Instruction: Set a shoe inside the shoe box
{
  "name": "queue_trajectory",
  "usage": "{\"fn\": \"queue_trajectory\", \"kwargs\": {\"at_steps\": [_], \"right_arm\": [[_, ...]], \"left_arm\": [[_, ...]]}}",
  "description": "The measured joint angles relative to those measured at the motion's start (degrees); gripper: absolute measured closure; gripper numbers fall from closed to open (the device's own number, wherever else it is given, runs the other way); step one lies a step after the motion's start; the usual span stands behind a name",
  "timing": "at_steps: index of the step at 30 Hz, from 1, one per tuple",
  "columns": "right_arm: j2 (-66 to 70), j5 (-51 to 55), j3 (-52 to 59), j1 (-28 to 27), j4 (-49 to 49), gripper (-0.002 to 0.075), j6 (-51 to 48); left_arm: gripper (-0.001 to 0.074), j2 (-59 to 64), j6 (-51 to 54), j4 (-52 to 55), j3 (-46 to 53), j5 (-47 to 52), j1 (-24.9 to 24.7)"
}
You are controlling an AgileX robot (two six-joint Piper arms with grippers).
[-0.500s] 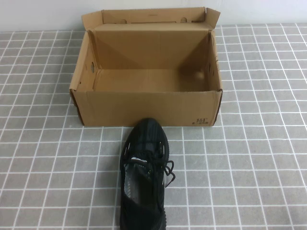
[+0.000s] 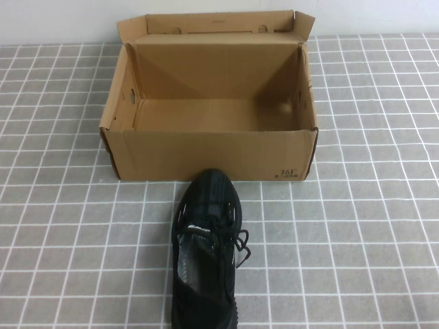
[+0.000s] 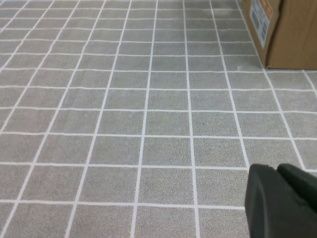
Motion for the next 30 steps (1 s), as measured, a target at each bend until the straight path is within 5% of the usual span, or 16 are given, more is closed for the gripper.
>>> {"fn": "queue_trajectory", "kwargs": {"at_steps": [30], "right_arm": [[0.0, -0.51, 0.0, 0.0, 2.88, 0.0742, 0.0]], "left_arm": [[0.0735, 0.0, 0.0, 0.0, 0.0, 0.0, 0.0]]}}
